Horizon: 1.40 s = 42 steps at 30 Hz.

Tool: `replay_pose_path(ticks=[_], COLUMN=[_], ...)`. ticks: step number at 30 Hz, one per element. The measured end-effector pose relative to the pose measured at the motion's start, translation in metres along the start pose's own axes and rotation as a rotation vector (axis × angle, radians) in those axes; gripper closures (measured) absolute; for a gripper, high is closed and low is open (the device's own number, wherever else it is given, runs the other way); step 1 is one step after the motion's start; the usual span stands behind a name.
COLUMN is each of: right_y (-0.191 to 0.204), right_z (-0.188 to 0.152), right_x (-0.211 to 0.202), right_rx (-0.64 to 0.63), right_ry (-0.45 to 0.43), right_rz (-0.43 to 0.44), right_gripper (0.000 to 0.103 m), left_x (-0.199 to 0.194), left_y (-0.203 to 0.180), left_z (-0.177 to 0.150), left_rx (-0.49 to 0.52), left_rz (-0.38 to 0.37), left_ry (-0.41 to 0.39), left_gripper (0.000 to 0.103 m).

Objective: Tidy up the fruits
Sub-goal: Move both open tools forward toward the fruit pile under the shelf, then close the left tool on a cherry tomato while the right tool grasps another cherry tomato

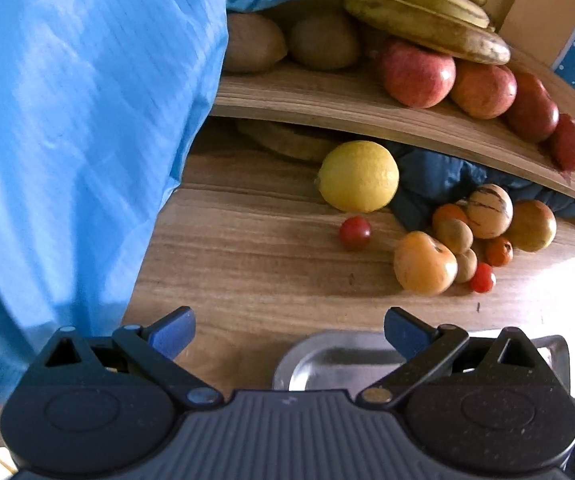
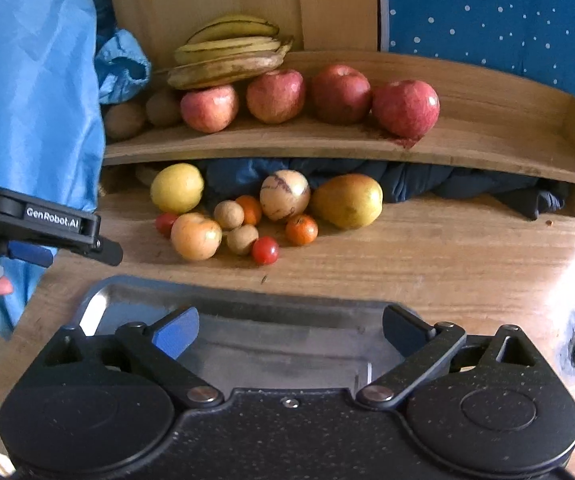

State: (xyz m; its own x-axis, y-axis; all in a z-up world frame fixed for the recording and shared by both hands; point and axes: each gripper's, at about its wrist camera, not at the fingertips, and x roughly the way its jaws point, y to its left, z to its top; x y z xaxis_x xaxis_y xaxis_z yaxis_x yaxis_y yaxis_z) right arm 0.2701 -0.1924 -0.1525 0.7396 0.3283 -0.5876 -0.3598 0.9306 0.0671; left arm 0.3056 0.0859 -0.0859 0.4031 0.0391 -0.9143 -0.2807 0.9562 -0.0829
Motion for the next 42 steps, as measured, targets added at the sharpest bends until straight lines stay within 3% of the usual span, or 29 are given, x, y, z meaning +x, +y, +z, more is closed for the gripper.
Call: replay_pose_path(ticks=[12, 23, 36, 42], right_y=[0.009, 0.012, 0.02, 0.021], right_z=[0.026, 0.031, 0.031, 0.034], right_x=[0.043, 0.072, 0.093, 0.098], right_rx=[-0.014, 0.001, -0.032, -0.053], right_ry=[0.01, 0.045, 0.087, 0.088], right_rz=[-0.064, -0.085, -0.059, -0.051], right_gripper=[0.013, 0.03, 0.048, 0.054], left_x=[0.032, 0.05, 0.068, 0.072], left_y=[-0.001, -0.008, -0.011, -0.026], left_z=[0.028, 0.044, 0.054, 0.053], left_rx=[0.041, 0.1, 0.11, 0.124], left_rz=[-0.023, -0.074, -0.131, -0.159], left_ry=[0.004, 0.001, -0.002, -0.01], left_gripper=[0.005, 0.014, 0.029, 0.042])
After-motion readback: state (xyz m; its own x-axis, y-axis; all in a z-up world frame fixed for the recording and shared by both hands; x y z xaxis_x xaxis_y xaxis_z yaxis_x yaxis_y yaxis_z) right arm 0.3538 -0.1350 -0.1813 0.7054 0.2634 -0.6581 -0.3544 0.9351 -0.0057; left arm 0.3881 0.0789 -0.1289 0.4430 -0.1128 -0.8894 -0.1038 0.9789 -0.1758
